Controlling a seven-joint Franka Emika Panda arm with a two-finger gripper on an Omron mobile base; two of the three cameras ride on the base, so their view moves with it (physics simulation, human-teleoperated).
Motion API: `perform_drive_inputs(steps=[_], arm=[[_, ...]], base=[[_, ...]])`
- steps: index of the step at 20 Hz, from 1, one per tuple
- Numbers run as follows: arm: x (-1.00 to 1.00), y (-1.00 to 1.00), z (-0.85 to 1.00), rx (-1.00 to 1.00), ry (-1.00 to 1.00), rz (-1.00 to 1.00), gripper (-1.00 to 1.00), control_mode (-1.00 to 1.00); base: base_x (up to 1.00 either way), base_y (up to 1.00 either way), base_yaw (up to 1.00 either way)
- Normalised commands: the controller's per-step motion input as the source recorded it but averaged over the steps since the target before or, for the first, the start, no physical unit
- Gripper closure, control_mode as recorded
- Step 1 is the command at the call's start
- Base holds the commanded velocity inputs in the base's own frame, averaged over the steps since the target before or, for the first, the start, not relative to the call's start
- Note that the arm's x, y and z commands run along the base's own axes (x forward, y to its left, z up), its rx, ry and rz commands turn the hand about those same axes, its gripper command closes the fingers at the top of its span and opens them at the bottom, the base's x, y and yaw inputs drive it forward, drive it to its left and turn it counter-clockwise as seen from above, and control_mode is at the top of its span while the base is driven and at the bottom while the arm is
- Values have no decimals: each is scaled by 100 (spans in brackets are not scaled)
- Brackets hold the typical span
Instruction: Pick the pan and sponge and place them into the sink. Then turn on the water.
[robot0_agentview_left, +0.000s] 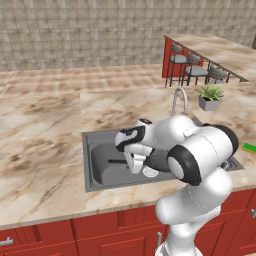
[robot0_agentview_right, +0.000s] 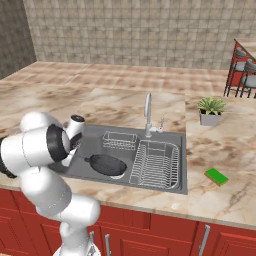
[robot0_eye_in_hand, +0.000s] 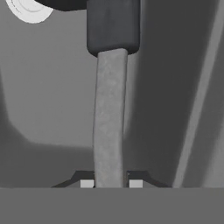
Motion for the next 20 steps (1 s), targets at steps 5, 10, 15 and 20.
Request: perform_drive_inputs(steps=[5, 10, 15, 20], arm=[[24, -9, -26, 0, 2, 0, 100, -100], [17, -2, -37, 3, 0, 0, 100, -100], [22, 0, -33, 2, -3, 0, 100, -100], [27, 0, -23, 3, -3, 0, 100, -100]], base=[[0, 0, 0], [0, 0, 0], [0, 0, 0], [0, 0, 0]])
